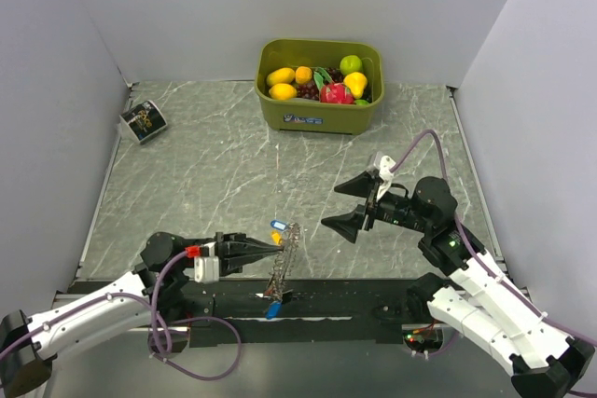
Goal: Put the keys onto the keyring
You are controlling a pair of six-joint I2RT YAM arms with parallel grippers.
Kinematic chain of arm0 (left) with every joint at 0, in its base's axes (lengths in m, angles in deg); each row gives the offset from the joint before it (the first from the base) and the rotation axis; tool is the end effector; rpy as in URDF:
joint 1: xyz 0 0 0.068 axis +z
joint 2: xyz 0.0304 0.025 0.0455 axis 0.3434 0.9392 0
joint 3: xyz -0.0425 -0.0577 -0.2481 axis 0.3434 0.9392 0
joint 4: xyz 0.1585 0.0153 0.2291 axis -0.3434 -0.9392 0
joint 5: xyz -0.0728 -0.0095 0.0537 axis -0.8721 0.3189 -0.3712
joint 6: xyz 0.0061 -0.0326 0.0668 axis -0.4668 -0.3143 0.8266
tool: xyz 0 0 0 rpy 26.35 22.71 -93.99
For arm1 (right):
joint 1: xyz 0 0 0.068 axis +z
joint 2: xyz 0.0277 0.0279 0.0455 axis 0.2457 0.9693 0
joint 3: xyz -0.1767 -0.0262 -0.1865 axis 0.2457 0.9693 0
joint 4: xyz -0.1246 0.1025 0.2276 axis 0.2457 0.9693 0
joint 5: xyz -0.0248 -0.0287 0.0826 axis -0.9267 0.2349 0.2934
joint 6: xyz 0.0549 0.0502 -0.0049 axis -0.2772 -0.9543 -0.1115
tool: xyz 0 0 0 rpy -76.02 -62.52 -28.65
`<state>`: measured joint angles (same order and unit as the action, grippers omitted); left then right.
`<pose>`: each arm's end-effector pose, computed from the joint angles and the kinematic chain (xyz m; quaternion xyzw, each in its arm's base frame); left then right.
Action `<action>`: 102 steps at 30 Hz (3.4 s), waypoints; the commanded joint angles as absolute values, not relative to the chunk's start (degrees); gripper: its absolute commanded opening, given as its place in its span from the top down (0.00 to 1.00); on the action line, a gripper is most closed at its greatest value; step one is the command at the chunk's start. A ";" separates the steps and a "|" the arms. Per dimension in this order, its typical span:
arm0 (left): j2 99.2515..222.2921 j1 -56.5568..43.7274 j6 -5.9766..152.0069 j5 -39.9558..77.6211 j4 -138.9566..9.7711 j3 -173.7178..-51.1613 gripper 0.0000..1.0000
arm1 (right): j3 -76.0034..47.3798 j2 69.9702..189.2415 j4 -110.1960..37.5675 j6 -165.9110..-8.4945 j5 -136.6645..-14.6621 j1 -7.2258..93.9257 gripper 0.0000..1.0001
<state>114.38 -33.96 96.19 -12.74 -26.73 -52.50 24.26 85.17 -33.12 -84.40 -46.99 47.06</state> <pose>0.0757 -0.1727 0.2636 0.5196 0.2809 -0.4590 0.6637 0.1545 0.1436 0.3166 -0.3791 0.6164 0.4211 0.5468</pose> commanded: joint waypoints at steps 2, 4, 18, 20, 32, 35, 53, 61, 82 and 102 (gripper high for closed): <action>117.52 -34.23 85.58 -6.93 -17.58 -54.95 0.99 | 23.61 84.82 -40.50 -86.45 -37.89 46.83 0.01; 118.50 -34.23 80.42 -4.30 -14.06 -54.86 0.99 | 23.88 85.17 -45.32 -88.73 -35.33 46.83 0.01; 127.28 -34.23 67.90 1.52 1.59 -55.38 0.99 | 21.78 90.97 -57.22 -94.72 -27.05 53.77 0.38; 128.86 -34.14 67.20 1.52 1.42 -56.09 0.99 | 21.60 91.94 -57.47 -94.54 -27.93 55.26 0.45; 134.84 -34.23 63.15 -0.15 5.90 -58.64 0.99 | 21.51 93.97 -58.71 -94.36 -32.41 57.64 0.53; 135.29 -34.23 63.06 -0.68 5.81 -58.99 0.99 | 21.60 93.53 -58.45 -94.28 -34.08 57.82 0.52; 135.64 -34.14 63.76 -0.42 1.95 -59.96 0.99 | 22.12 92.74 -59.59 -95.86 -35.93 58.61 0.65; 137.13 -34.23 63.41 -1.12 2.64 -60.49 0.99 | 21.69 93.70 -60.11 -96.21 -35.14 58.96 0.81; 128.36 -34.14 71.40 -0.59 -22.11 -64.78 0.63 | 14.66 93.44 -38.25 -82.78 -41.38 60.28 1.00; 135.46 -34.23 89.69 -3.66 -68.72 -85.62 0.50 | 5.51 99.32 -16.17 -69.14 -43.58 60.37 1.00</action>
